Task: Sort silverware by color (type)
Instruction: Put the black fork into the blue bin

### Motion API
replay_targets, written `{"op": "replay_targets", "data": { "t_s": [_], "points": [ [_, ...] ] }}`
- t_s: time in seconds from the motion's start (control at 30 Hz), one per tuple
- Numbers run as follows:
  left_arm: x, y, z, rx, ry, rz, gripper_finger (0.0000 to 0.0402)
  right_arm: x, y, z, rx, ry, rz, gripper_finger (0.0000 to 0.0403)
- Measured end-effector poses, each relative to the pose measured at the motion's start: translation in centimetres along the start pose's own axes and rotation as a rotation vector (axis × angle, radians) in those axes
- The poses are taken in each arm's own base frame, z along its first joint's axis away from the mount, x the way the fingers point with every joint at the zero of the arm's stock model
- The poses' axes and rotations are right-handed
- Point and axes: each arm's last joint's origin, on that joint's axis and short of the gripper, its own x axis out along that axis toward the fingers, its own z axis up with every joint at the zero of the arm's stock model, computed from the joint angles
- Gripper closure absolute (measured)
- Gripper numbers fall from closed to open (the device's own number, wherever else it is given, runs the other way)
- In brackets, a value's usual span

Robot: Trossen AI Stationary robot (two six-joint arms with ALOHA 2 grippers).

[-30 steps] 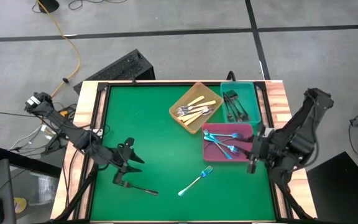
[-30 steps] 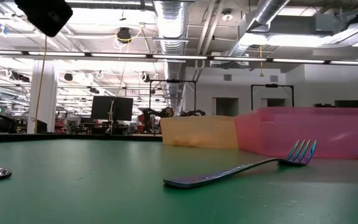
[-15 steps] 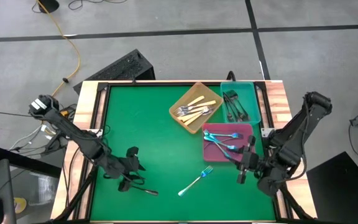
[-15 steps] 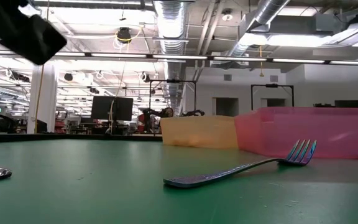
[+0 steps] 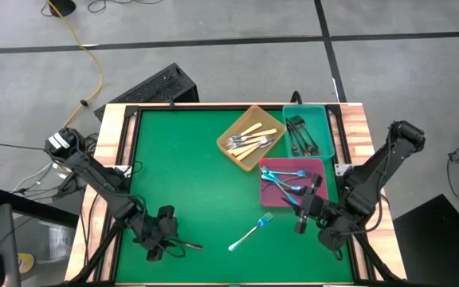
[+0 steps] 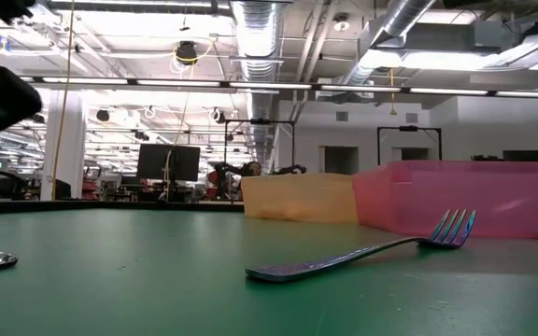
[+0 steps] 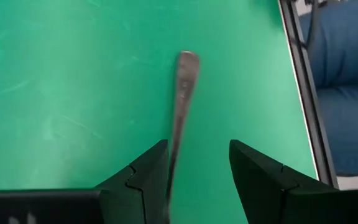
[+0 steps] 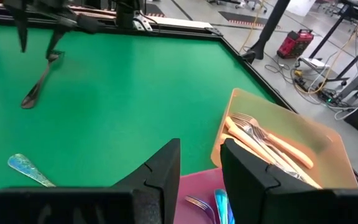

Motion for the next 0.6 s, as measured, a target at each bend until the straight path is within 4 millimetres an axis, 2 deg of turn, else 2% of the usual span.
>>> {"op": "replay_targets", "data": {
  "t_s": [0.2,0.6],
  "points": [
    [0.8,-1.5,-0.9,0.080,0.047,0.080,0.0248,0.1,0.0,0.0,0.004,0.003,0.000,0.0267],
    [3.9,-0.9,-2.8,0.111,0.191,0.201,0.0249,0.1,0.0,0.0,0.030,0.004,0.002,0.0267]
  ]
}}
